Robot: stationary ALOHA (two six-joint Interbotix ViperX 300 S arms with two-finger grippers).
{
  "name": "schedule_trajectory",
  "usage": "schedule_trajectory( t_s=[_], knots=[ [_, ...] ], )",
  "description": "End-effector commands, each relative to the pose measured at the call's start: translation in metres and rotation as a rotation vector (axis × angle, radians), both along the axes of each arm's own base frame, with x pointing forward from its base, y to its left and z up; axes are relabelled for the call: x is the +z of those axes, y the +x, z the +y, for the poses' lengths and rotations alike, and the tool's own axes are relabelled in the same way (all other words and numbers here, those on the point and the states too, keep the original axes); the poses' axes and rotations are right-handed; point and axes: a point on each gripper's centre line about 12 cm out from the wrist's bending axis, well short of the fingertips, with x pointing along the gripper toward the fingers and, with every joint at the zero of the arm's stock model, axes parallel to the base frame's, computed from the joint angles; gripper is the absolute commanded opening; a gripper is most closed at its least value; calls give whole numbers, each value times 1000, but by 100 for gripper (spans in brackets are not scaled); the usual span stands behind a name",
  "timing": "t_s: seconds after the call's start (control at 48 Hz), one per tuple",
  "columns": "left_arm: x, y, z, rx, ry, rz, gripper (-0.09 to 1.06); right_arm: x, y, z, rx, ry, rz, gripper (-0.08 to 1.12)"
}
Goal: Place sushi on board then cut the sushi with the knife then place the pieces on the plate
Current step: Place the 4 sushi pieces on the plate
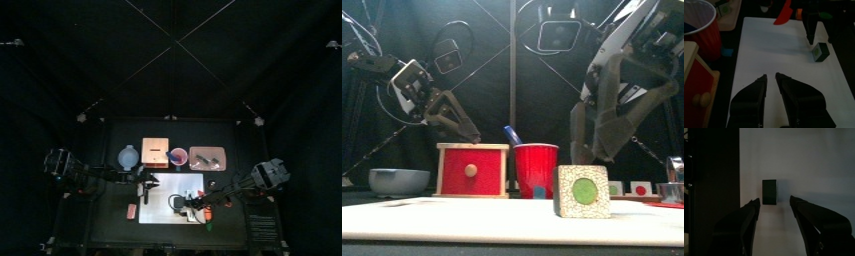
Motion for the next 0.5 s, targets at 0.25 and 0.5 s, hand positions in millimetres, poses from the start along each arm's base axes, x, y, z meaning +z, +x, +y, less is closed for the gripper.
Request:
schedule_trajectory(
  t_s=[0.25, 0.5],
  knots=[
    [9, 3, 1, 4, 0, -29, 65, -1, 20, 9, 11, -14, -2, 78],
    [8, 2, 1, 4, 0, -28, 65, 1, 21, 3, 1, -19, -5, 56]
  ],
)
